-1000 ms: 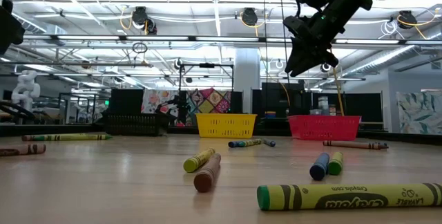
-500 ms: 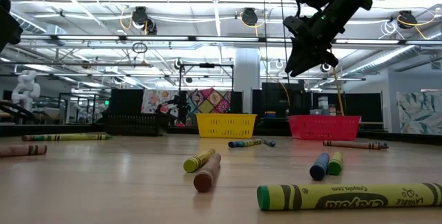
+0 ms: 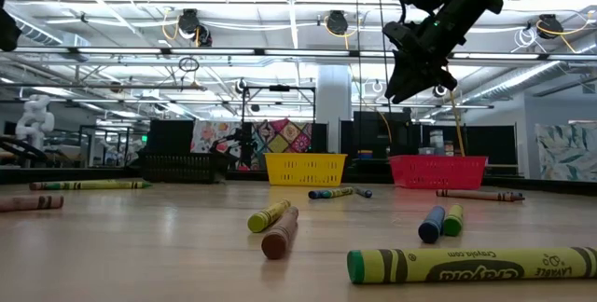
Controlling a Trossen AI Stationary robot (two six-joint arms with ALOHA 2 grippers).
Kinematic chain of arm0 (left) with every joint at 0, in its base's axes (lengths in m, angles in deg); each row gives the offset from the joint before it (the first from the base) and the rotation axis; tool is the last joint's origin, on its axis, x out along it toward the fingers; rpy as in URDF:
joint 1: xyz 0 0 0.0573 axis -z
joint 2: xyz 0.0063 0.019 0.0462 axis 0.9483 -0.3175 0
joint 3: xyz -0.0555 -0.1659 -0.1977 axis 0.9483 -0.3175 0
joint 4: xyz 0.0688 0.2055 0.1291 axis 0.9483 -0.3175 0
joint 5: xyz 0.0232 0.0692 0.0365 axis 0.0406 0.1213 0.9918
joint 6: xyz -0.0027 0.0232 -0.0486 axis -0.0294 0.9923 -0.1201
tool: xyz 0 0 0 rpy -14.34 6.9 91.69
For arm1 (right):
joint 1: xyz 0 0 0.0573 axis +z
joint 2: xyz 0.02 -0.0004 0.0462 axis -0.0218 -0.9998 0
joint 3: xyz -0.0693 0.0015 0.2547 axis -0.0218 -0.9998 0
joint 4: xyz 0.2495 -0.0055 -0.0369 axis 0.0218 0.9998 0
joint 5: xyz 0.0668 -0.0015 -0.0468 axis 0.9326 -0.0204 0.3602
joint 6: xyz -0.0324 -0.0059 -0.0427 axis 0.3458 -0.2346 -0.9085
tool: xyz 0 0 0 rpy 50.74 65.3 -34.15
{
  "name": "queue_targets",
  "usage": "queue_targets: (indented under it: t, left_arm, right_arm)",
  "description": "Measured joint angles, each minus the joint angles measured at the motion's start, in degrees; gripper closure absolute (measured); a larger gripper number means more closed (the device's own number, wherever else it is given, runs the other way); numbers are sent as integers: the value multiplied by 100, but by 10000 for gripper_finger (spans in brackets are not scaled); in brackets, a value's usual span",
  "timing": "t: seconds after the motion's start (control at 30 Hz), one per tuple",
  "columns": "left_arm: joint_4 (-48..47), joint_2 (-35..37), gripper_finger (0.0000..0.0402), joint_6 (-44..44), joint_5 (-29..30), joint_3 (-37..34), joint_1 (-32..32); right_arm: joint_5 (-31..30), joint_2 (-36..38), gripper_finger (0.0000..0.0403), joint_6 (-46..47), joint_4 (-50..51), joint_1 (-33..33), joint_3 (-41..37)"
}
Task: Sort crayons
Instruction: Put the blue crayon into the black bin
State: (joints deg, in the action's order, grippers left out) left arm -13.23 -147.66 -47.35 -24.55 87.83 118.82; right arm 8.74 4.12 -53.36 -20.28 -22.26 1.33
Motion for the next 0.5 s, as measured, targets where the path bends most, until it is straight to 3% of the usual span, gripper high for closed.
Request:
queue_targets:
  t: [0.5]
  left_arm:
    - [-585, 338, 400, 50, 8, 9, -121]
  right_arm:
    - [-1, -2, 307, -23, 15, 0, 0]
